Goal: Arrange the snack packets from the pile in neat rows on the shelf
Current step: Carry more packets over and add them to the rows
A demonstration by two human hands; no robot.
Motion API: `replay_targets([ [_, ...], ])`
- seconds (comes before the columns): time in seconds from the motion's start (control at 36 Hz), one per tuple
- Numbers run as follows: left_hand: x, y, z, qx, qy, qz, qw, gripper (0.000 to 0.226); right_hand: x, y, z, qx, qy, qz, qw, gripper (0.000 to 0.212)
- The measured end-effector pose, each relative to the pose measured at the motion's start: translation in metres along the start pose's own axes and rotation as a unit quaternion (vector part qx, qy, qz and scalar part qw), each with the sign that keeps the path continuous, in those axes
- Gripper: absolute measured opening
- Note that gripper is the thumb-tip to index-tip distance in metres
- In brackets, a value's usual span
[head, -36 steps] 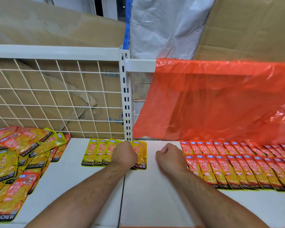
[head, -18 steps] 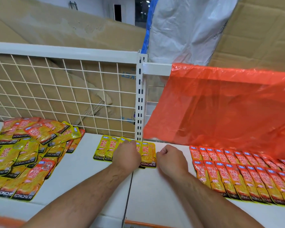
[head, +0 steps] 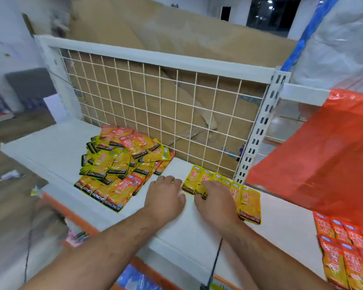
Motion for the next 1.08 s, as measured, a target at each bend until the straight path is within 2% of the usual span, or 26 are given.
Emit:
replay_targets([
  [0.25,0.003,0.085,0.012,-0.014,-0.007,0.017,1.0,0.048,0.028,0.07,-0.036,0.009,0.021,0.006,1.0,0.051],
  [0.42,0.012,0.158,0.026,-0.039,-0.043,0.045,0.997,0.046,0.048,0.133,-0.067,0.015,0.012,0.005,1.0,0.041],
  [0.5,0.015,0.197,0.03,-0.026,-0.056,0.054,0.997,0.038,0.061,0.165,-0.083,0.012,0.006,-0.002,1.0,0.039],
  [0.64,0.023,0.249,0.036,-0.008,-0.033,0.071,0.997,0.044,0.079,0.21,-0.11,0.019,0.003,-0.01,1.0,0.035],
  [0.72,0.024,0.268,0.035,-0.023,-0.015,0.084,0.996,0.049,0.087,0.227,-0.124,0.0,0.002,-0.003,1.0,0.034],
  [0.92,0.036,0.284,0.034,-0.077,0.013,0.104,0.992,0.056,0.097,0.244,-0.14,-0.049,0.036,-0.042,0.997,0.058],
  [1.0,0.04,0.289,0.034,-0.118,0.012,0.122,0.985,0.055,0.101,0.245,-0.144,-0.028,0.047,-0.068,0.996,0.061],
  [1.08,0.043,0.293,0.034,-0.151,0.0,0.137,0.979,0.044,0.109,0.243,-0.144,0.014,0.053,-0.099,0.994,0.059],
])
Point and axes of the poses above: each hand's wrist, its own x-axis towards the middle knuckle, its own z-axis out of the back of the hand, y = z × x, the point moved 3 cm from there along x, towards the middle knuckle, and after that the axes turned 2 degrees about -y, right-handed, at the moved point
